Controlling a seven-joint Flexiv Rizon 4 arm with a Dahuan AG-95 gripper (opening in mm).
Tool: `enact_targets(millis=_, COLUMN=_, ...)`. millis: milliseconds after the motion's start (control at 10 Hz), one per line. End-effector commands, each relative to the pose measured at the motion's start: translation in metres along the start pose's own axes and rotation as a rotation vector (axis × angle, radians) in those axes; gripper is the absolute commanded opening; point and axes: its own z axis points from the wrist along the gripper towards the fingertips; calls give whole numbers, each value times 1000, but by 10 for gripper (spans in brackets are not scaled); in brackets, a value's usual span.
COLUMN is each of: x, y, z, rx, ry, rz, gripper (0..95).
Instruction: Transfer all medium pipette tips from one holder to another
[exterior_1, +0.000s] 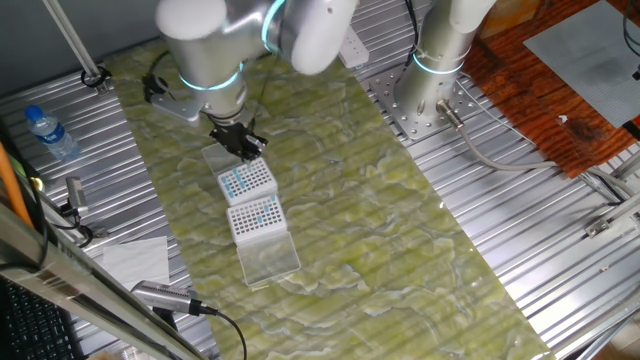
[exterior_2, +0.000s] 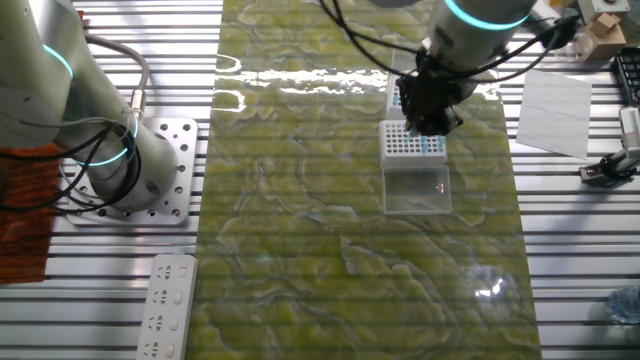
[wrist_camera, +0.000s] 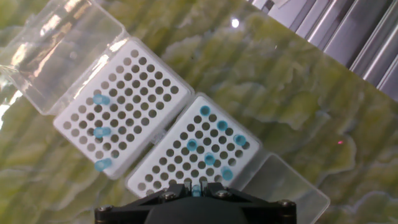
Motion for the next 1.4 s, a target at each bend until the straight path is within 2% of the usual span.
enact_targets(millis=100, x=0, y=-1, z=2, rx=6, ry=-4, rz=0, gripper=0)
enact_targets(millis=200, x=-20, y=6, z=-40, rx=-36, ry=66, rz=55, gripper=0)
enact_targets(millis=400, x=-26, y=14, z=-50, rx=-47, ry=82, rz=83, gripper=0)
enact_targets(millis=500, x=-33, y=23, z=-57, rx=-52, ry=91, rz=107, gripper=0)
enact_targets(millis=700, x=-40, y=33, z=-61, rx=-55, ry=87, rz=127, gripper=0)
enact_targets(millis=1000, x=-62, y=58, z=-58, rx=-79, ry=76, rz=231, gripper=0)
enact_targets(millis=1200, x=-66, y=63, z=-56, rx=-88, ry=72, rz=256, gripper=0)
enact_targets(millis=1400, x=-72, y=80, z=-44, rx=-130, ry=48, rz=340, gripper=0)
